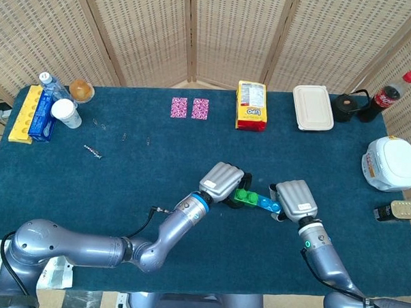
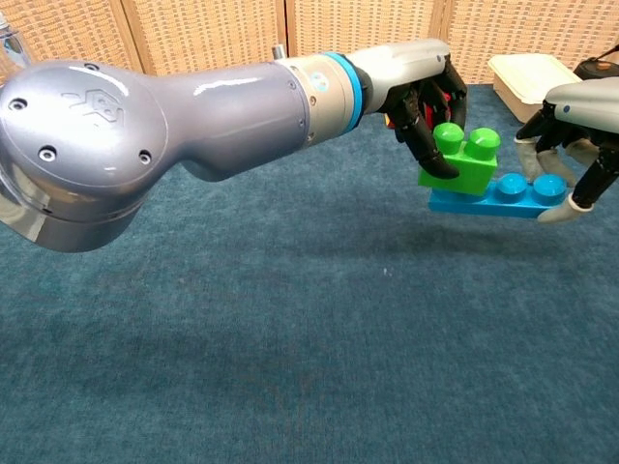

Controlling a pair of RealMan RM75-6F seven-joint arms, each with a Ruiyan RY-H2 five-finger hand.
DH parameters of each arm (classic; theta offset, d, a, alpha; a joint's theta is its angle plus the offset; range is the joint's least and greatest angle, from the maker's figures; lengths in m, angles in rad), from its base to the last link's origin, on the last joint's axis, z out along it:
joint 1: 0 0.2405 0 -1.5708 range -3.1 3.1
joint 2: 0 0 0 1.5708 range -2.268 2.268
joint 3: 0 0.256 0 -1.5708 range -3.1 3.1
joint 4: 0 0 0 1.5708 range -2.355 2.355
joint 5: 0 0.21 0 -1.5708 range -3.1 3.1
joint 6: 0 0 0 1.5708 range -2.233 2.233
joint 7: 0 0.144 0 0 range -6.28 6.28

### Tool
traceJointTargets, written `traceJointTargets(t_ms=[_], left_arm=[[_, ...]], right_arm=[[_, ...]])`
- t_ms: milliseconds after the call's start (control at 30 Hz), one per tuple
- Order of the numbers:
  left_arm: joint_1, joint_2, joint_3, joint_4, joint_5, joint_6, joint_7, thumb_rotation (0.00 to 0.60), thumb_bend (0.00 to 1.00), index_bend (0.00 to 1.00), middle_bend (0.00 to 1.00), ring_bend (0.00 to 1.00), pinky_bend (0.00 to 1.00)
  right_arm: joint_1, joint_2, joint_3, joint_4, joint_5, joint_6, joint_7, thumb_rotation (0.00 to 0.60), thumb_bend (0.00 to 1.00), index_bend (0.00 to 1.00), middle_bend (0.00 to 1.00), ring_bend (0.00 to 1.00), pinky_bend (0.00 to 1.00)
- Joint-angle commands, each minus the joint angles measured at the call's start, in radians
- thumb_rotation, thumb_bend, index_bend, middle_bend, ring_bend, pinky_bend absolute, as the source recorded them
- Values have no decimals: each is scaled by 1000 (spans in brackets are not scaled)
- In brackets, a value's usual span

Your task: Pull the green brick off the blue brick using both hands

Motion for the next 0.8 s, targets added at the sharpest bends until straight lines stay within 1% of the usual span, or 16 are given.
traceJointTargets(t_ms=[33, 233, 467, 567, 633, 767, 800], left_arm=[[11, 6, -8, -7, 27, 15, -15, 600, 248, 736, 607, 481, 424], [50, 72, 0, -67, 45, 38, -12, 600, 248, 737, 607, 481, 423], [123, 183, 48, -181, 78, 72, -1, 600, 248, 737, 607, 481, 424], [155, 231, 75, -225, 102, 85, 3, 600, 248, 737, 607, 481, 424], [175, 260, 91, -250, 114, 91, 2, 600, 248, 737, 607, 481, 424], [214, 314, 123, -292, 136, 101, -1, 600, 248, 737, 608, 481, 424], [221, 323, 129, -297, 143, 103, -2, 600, 248, 737, 608, 481, 423]], right_arm=[[2, 1, -8, 7, 5, 0, -13, 600, 237, 681, 684, 821, 620], [1, -4, -17, 40, 18, -21, 9, 600, 238, 681, 682, 812, 612], [-11, -16, -31, 124, 13, -43, 57, 600, 237, 681, 679, 780, 583], [-22, -18, -39, 165, 16, -54, 83, 600, 237, 666, 661, 720, 538], [-29, -21, -44, 189, 19, -64, 103, 600, 237, 637, 631, 661, 507], [-46, -24, -56, 238, 22, -85, 139, 600, 239, 597, 591, 596, 456], [-49, -23, -58, 245, 23, -88, 146, 600, 239, 570, 566, 566, 435]])
